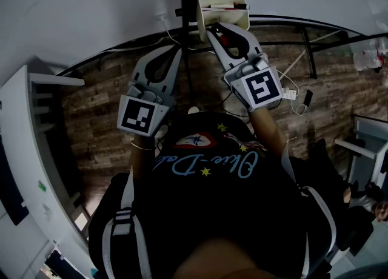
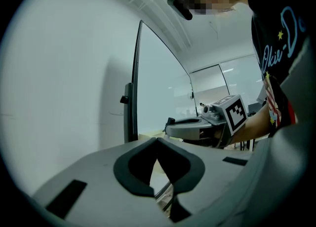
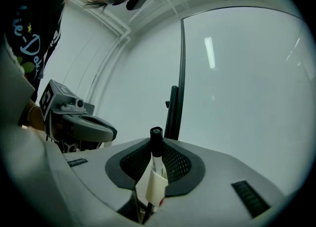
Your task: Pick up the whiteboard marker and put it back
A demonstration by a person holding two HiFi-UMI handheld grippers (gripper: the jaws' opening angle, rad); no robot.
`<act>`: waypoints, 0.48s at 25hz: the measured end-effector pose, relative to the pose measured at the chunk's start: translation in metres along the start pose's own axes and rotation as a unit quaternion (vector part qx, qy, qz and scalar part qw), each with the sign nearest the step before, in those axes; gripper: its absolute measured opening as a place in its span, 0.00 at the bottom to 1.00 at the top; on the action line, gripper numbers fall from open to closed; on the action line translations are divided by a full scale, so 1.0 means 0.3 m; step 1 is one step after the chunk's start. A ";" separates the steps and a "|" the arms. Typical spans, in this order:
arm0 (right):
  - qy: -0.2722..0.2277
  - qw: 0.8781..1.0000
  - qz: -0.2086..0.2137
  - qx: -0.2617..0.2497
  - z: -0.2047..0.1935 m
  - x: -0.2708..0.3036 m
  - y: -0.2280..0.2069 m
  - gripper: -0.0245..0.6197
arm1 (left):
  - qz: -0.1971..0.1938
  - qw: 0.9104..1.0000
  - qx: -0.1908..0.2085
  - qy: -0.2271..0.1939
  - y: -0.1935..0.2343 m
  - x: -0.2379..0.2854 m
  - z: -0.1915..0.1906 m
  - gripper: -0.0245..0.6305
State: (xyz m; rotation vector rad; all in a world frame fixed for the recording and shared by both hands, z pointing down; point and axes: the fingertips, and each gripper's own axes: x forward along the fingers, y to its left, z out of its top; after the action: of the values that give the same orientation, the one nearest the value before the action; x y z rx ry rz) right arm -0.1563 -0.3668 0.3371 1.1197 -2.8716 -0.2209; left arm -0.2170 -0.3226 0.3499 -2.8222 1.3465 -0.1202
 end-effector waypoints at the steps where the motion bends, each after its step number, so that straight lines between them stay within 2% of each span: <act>1: -0.002 1.000 0.000 0.000 0.005 -0.003 0.001 0.17 | 0.001 1.000 -0.001 0.000 0.001 -0.002 0.000 0.03; 12: -0.015 1.000 0.001 -0.005 0.053 -0.020 -0.020 0.17 | 0.003 1.000 0.004 0.000 -0.004 0.002 0.003 0.03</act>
State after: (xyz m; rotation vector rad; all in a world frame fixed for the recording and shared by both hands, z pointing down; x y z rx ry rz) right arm -0.1495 -0.3652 0.3205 1.1200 -2.8947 -0.2556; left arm -0.2156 -0.3222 0.3491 -2.8124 1.3504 -0.1246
